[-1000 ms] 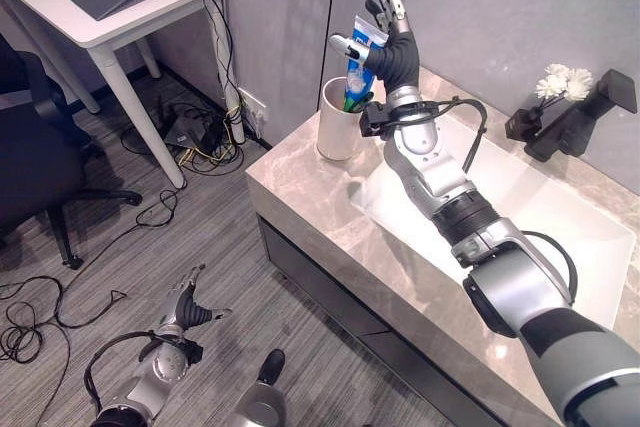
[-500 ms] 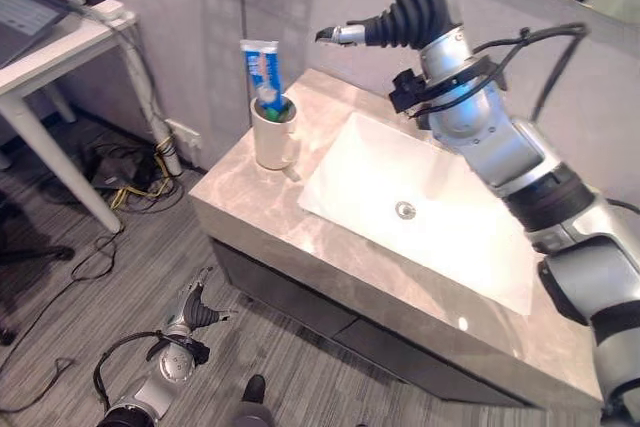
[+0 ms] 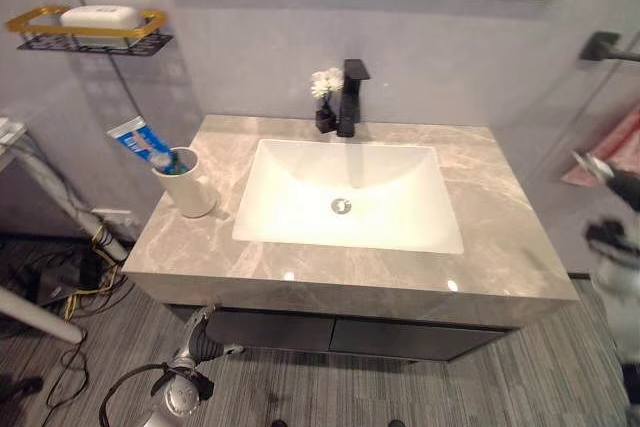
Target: Put brush and paste in cup on sink, flatten towel.
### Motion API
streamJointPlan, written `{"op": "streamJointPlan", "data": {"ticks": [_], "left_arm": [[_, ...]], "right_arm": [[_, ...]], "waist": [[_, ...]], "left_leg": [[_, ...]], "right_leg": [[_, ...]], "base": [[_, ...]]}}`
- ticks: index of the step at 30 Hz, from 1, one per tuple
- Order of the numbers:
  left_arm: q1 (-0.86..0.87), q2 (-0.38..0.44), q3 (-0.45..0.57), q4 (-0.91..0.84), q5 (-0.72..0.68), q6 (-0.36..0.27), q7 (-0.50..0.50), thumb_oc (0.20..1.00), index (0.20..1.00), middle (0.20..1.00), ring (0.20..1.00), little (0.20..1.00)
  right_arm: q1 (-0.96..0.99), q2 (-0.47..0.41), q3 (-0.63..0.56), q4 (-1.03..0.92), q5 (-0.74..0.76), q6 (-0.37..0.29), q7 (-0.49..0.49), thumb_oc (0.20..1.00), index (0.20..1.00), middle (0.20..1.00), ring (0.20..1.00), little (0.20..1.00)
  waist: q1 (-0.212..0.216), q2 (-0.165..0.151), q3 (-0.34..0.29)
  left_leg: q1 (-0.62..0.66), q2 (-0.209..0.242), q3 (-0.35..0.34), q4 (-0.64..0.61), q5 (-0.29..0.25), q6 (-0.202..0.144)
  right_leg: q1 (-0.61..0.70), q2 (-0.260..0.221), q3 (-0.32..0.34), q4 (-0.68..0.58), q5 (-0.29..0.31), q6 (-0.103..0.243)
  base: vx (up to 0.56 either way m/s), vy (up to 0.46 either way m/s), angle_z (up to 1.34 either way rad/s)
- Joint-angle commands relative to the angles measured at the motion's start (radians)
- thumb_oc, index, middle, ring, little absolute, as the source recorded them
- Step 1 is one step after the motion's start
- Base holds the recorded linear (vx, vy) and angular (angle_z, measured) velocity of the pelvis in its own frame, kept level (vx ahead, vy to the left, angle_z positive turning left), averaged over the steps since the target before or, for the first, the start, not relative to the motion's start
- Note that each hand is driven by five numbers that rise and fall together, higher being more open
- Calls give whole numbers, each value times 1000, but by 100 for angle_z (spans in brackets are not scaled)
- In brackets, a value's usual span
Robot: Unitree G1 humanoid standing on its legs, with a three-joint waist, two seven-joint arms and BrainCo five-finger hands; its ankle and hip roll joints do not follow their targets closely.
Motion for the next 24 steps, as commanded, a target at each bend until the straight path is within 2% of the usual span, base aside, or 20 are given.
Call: {"op": "streamJointPlan", "data": {"ticks": [1,2,3,5,6,7,8,10,13,18,22,24], "left_arm": [[-40,9,17,-65,39,-66,11,1000,1000,1000,1000,1000],[-31,11,25,-65,40,-64,12,1000,1000,1000,1000,1000],[-28,13,37,-69,38,-61,11,1000,1000,1000,1000,1000],[-26,13,60,-60,33,-55,5,1000,1000,1000,1000,1000],[-26,14,61,-60,33,-56,4,1000,1000,1000,1000,1000],[-15,8,77,-59,17,-50,-2,1000,1000,1000,1000,1000],[-15,9,79,-59,16,-50,-2,1000,1000,1000,1000,1000],[-7,-8,99,-38,-11,-42,-7,1000,1000,1000,1000,1000],[-13,-27,101,-20,-15,-41,8,1000,1000,1000,1000,1000],[-18,-60,87,-13,-61,-42,5,1000,1000,1000,1000,1000],[-24,-69,76,-32,-84,-42,-5,1000,1000,1000,1000,1000],[-31,-72,72,-45,-98,-47,-10,1000,1000,1000,1000,1000]], "right_arm": [[-88,-12,16,103,48,-8,-44,1000,1000,1000,1000,1000],[-65,6,14,148,67,-6,-40,1000,1000,1000,1000,1000],[-31,31,8,192,85,-1,-38,1000,1000,1000,1000,1000],[54,84,12,257,127,-21,6,1000,1000,1000,1000,1000],[55,84,12,258,129,-23,7,1000,1000,1000,1000,1000],[85,137,34,394,237,-55,45,1000,1000,1000,1000,1000],[81,136,37,400,240,-60,45,1000,1000,1000,1000,1000],[86,199,121,594,330,-75,105,1000,1000,1000,1000,1000],[75,236,184,705,369,-78,142,1000,1000,1000,1000,1000],[27,328,302,938,493,-91,262,1000,1000,1000,1000,1000],[-1,373,386,1011,503,-73,326,1000,1000,1000,1000,1000],[-7,383,442,1011,493,-71,372,1000,1000,1000,1000,1000]], "waist": [[37,-3,30],[39,-1,42],[34,0,54],[6,5,72],[8,4,71],[1,11,73],[1,9,73],[-5,22,86],[1,29,80],[8,42,72],[19,50,80],[24,50,111]], "left_leg": [[-8,32,30,12,-41,16],[-5,40,44,12,-47,14],[-9,43,48,12,-43,16],[-10,48,49,12,-35,25],[-13,48,51,12,-30,24],[-3,44,55,12,-35,30],[-6,45,57,12,-30,30],[5,34,61,12,-27,24],[10,35,59,12,-21,15],[23,46,39,12,-7,-3],[20,50,9,12,15,-15],[-24,44,-8,117,-9,-22]], "right_leg": [[-16,-65,-9,9,284,64],[-26,-55,-45,19,261,64],[-34,-27,-57,38,212,61],[-63,65,-19,71,95,29],[-68,65,-17,75,96,25],[-69,147,8,96,14,-11],[-74,148,9,98,16,-14],[-74,221,28,110,-24,-46],[-52,232,29,80,-26,-55],[-11,246,22,32,-30,-70],[-1,252,14,21,-41,-84],[2,240,4,31,-49,-95]], "base": [[-61,58,-78],[-61,51,-90],[-32,70,-81],[-8,67,-24],[44,60,20],[15,24,10],[47,50,-6],[-4,-11,-2],[31,-68,-8],[53,-99,6],[26,-114,21],[-55,-97,28]]}}
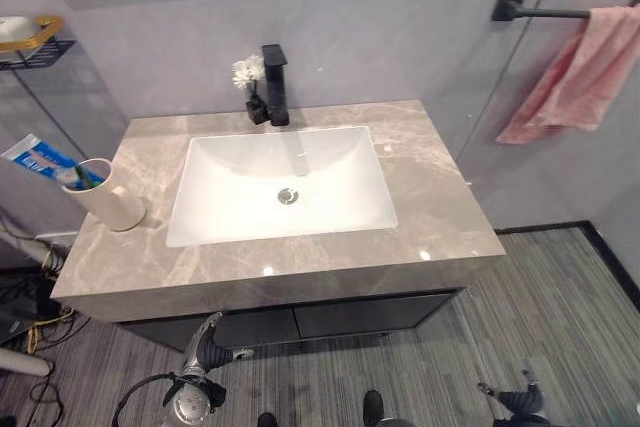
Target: Put brush and paste in cup on sink, flatten towel.
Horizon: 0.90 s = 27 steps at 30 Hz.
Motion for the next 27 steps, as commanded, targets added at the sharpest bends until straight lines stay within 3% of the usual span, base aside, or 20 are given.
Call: {"op": "streamJointPlan", "data": {"ticks": [1,3,5,7,11,13,14,21,27], "left_arm": [[-52,25,18,-37,-38,-34,4,1000,1000,1000,1000,1000],[-52,25,14,-43,-37,-39,1,1000,1000,1000,1000,1000],[-55,28,9,-43,-30,-38,-6,1000,1000,1000,1000,1000],[-70,31,3,-27,-28,-39,2,1000,1000,1000,1000,1000],[-88,35,-5,-29,-34,-30,13,1000,1000,1000,1000,1000],[-88,34,-4,-29,-33,-30,10,1000,1000,1000,1000,1000],[-76,45,-22,-41,-20,-33,-16,1000,1000,1000,1000,1000],[-1,103,6,-129,-37,-38,-88,1000,1000,1000,1000,1000],[177,231,104,-363,-227,-66,-248,1000,1000,1000,1000,1000]], "right_arm": [[-64,6,81,15,-8,-15,66,1000,1000,1000,1000,1000],[-73,-6,163,8,-115,-4,88,1000,1000,1000,1000,1000],[-55,-8,184,-8,-159,1,93,1000,1000,1000,1000,1000],[-39,5,153,-6,-123,4,82,1000,1000,1000,1000,1000],[-42,14,136,1,-86,1,76,1000,1000,1000,1000,1000],[-41,16,134,5,-83,0,78,1000,1000,1000,1000,1000],[-44,24,115,39,-68,4,77,1000,1000,1000,1000,1000],[-57,45,131,48,-102,16,104,1000,1000,1000,1000,1000],[-75,34,175,0,-160,26,156,1000,1000,1000,1000,1000]], "waist": [[19,-38,58],[28,-37,74],[29,-44,77],[24,-51,61],[17,-32,49],[14,-24,44],[8,-2,27],[30,-10,27],[60,-11,16]], "left_leg": [[-53,-117,-18,145,-55,41],[-78,-120,-61,178,-64,31],[-99,-80,-46,177,-38,15],[-101,13,-39,121,24,-10],[-74,62,-77,40,78,-33],[-55,64,-74,20,76,-35],[-29,42,-62,7,54,-33],[5,-12,-41,7,8,-4],[-2,-43,-43,7,-15,13]], "right_leg": [[-14,22,32,88,-39,-15],[-20,18,29,101,-43,-22],[-13,4,21,97,-42,-19],[-11,-30,7,89,-41,-2],[-23,-39,14,102,-57,10],[-19,-37,14,103,-59,10],[-3,-50,20,92,-47,19],[16,-96,54,76,-16,46],[19,-132,43,51,17,72]], "base": [[-89,-83,26],[-49,-50,32],[6,21,23],[40,113,29],[51,133,12],[81,163,1],[123,254,8],[59,162,-3],[21,118,-6]]}}
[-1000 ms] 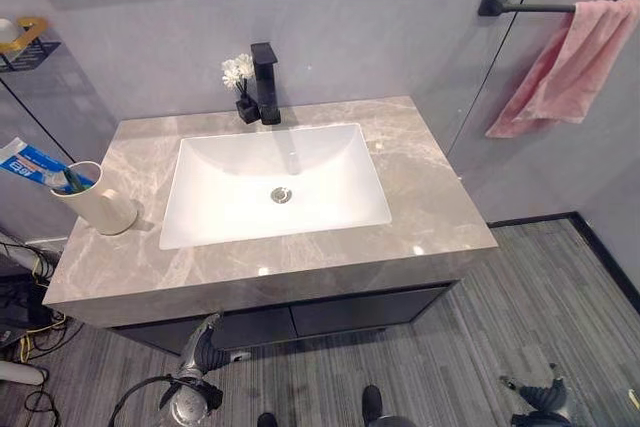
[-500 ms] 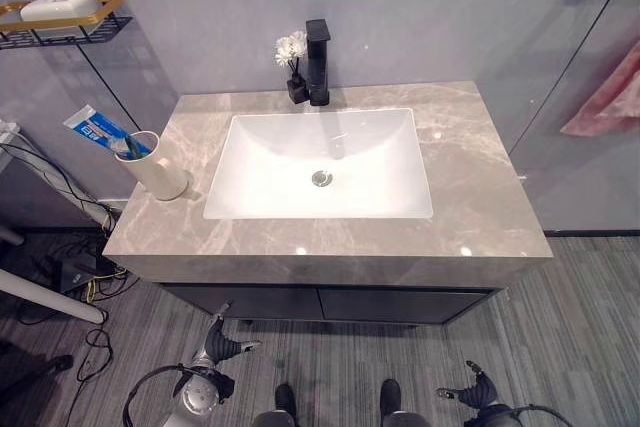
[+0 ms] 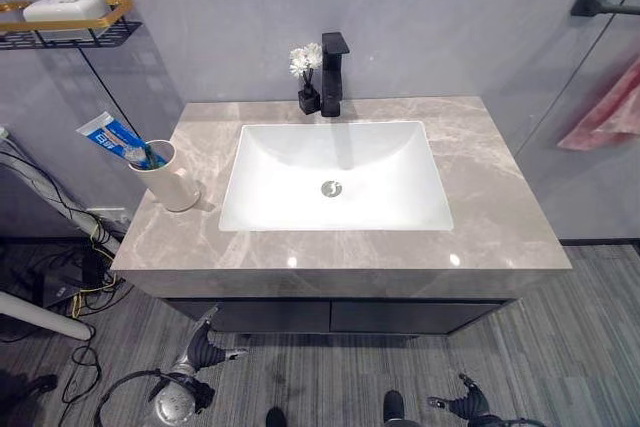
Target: Put brush and paste in cup on sink, flatten towel.
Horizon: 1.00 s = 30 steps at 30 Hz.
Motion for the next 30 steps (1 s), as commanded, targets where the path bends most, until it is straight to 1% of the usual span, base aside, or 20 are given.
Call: {"op": "streamJointPlan", "data": {"ticks": [1,2,4,7,8,10,11,13,14,15,16,17,18,19,20,21,22,23,26,30], "left_arm": [[61,95,87,-75,-141,-48,-119,1000,1000,1000,1000,1000],[64,97,90,-79,-143,-46,-121,1000,1000,1000,1000,1000],[107,149,108,-107,-176,-50,-173,1000,1000,1000,1000,1000],[191,271,154,-204,-196,-52,-250,1000,1000,1000,1000,1000],[213,325,175,-255,-190,-57,-277,1000,1000,1000,1000,1000],[253,437,227,-381,-131,-61,-316,1000,1000,1000,1000,1000],[283,479,263,-441,-138,-62,-336,1000,1000,1000,1000,1000],[350,537,351,-517,-264,-51,-401,1000,1000,1000,1000,1000],[354,537,354,-519,-264,-50,-401,1000,1000,1000,1000,1000],[371,568,385,-578,-460,-56,-452,1000,1000,1000,1000,1000],[353,552,389,-585,-621,-47,-456,1000,1000,1000,1000,1000],[350,553,386,-584,-622,-47,-456,1000,1000,1000,1000,1000],[325,537,385,-598,-684,-50,-446,1000,1000,1000,1000,1000],[311,527,385,-594,-725,-48,-441,950,950,950,950,950],[297,513,395,-587,-752,-53,-423,580,580,580,580,580],[290,504,402,-575,-756,-56,-406,523,523,523,523,523],[290,504,402,-575,-756,-56,-406,523,523,523,523,523],[252,479,406,-527,-722,-60,-336,200,200,200,200,200],[200,475,428,-469,-610,-65,-264,200,200,200,200,200],[155,435,450,-422,-563,-60,-225,200,200,200,200,200]], "right_arm": [[-69,-27,47,18,-53,-2,52,1000,1000,1000,1000,1000],[-69,-26,49,18,-53,-2,53,1000,1000,1000,1000,1000],[-81,-32,54,29,-55,3,66,1000,1000,1000,1000,1000],[-88,-42,60,4,-37,-7,97,1000,1000,1000,1000,1000],[-79,-50,57,-5,-25,-14,111,1000,1000,1000,1000,1000],[-67,-61,55,-22,-16,-26,131,1000,1000,1000,1000,1000],[-62,-66,55,-20,-18,-27,136,1000,1000,1000,1000,1000],[-53,-68,57,-3,-23,-22,151,1000,1000,1000,1000,1000],[-53,-67,59,-3,-23,-22,151,1000,1000,1000,1000,1000],[-43,-72,54,30,-30,-14,154,1000,1000,1000,1000,1000],[-28,-68,59,34,-35,-12,148,1000,1000,1000,1000,1000],[-28,-68,58,34,-35,-12,148,1000,1000,1000,1000,1000],[-18,-68,51,36,-28,-12,144,1000,1000,1000,1000,1000],[-9,-67,38,36,-16,-13,142,1000,1000,1000,1000,1000],[3,-63,18,35,9,-15,137,1000,1000,1000,1000,1000],[14,-62,8,29,21,-17,137,1000,1000,1000,1000,1000],[14,-62,8,29,21,-17,137,1000,1000,1000,1000,1000],[29,-56,-2,16,37,-22,129,1000,1000,1000,1000,1000],[23,-56,3,13,26,-19,112,1000,1000,1000,1000,1000],[18,-62,-27,0,42,-14,99,1000,1000,1000,1000,1000]], "waist": [[35,-4,4],[33,-5,3],[47,-3,3],[60,-2,1],[63,2,2],[67,4,0],[72,5,-1],[75,4,-7],[74,3,-7],[80,8,-10],[78,4,-14],[78,5,-15],[80,4,-16],[80,4,-16],[80,3,-15],[80,3,-15],[80,3,-15],[81,2,-14],[81,5,-10],[76,7,-9]], "left_leg": [[-18,-6,-39,9,6,12],[-18,-6,-40,9,6,12],[-21,-10,-48,9,5,13],[-21,-12,-55,9,5,10],[-21,-13,-56,9,6,8],[-25,-12,-61,9,9,3],[-27,-11,-65,9,11,0],[-33,-8,-73,9,20,-6],[-33,-8,-73,9,20,-6],[-40,-5,-81,9,28,-12],[-47,1,-91,9,38,-19],[-48,1,-92,9,38,-19],[-54,5,-99,9,44,-22],[-58,8,-104,9,49,-25],[-63,10,-109,9,54,-28],[-66,11,-112,9,57,-30],[-66,11,-112,9,57,-30],[-75,14,-123,9,64,-34],[-86,16,-133,9,70,-36],[-92,19,-125,9,69,-37]], "right_leg": [[22,-27,6,45,3,43],[23,-28,5,44,3,44],[27,-32,-2,43,5,47],[35,-38,-13,40,10,52],[37,-38,-16,39,10,52],[42,-38,-26,36,10,54],[44,-38,-31,33,10,55],[48,-35,-43,27,14,55],[48,-35,-43,27,14,55],[51,-32,-55,22,17,56],[53,-28,-66,18,18,53],[53,-27,-67,18,18,53],[53,-24,-75,18,17,51],[53,-22,-79,18,17,49],[54,-19,-84,18,15,47],[56,-17,-88,18,15,46],[56,-17,-88,18,15,46],[59,-13,-101,15,15,44],[61,-12,-112,9,15,44],[52,-11,-104,3,19,47]], "base": [[32,60,6],[21,40,7],[4,14,4],[10,10,9],[6,-1,23],[-1,-16,15],[-8,-31,11],[-10,-31,25],[-18,-46,18],[-27,-73,6],[-27,-74,1],[-20,-65,18],[-12,-47,31],[-19,-67,32],[-16,-55,17],[-11,-34,14],[-15,-48,17],[-16,-50,16],[-12,-37,7],[11,-1,10]]}}
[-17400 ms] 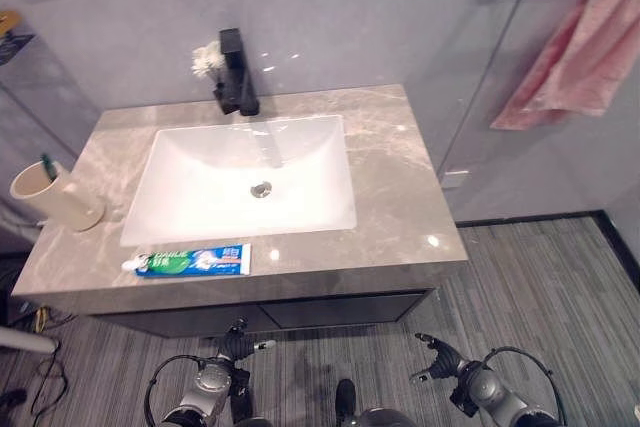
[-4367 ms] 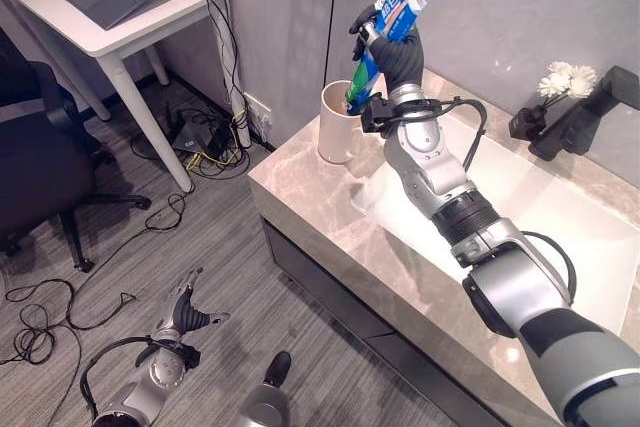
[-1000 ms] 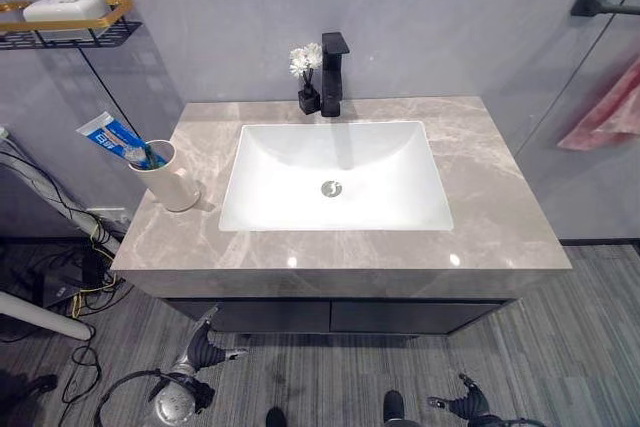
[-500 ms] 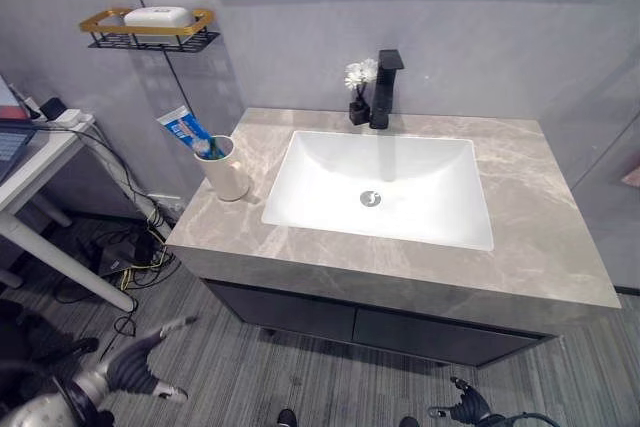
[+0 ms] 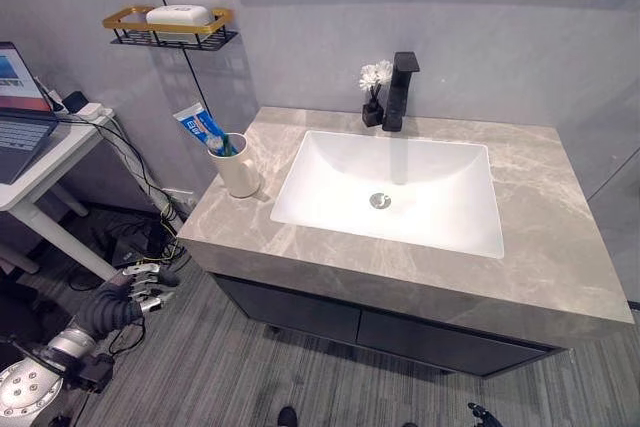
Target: Put brush and paste in cup on sink, flatten towel.
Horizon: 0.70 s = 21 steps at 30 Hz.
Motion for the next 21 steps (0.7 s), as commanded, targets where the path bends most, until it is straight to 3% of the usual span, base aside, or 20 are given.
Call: {"op": "streamJointPlan", "data": {"ticks": [1,14,21], "left_arm": [[-67,1,127,-1,54,-39,65,200,200,200,200,200],[-191,-63,114,131,81,-28,108,200,200,200,200,200],[-346,-96,5,256,-73,-12,111,200,200,200,200,200]], "right_arm": [[-81,1,-3,-36,35,-21,-37,1000,1000,1000,1000,1000],[-78,8,-7,-19,26,-7,-25,1000,1000,1000,1000,1000],[-92,-18,9,-34,14,7,-25,1000,1000,1000,1000,1000]], "waist": [[-16,-41,47],[-57,-37,30],[-92,-30,63]], "left_leg": [[-21,-2,21,9,40,-3],[-1,-4,71,9,17,3],[-32,-4,95,9,20,7]], "right_leg": [[25,-20,38,9,52,38],[-1,-26,89,6,72,44],[-53,-28,119,6,93,47]], "base": [[21,13,4],[33,15,-12],[22,37,-16]]}}
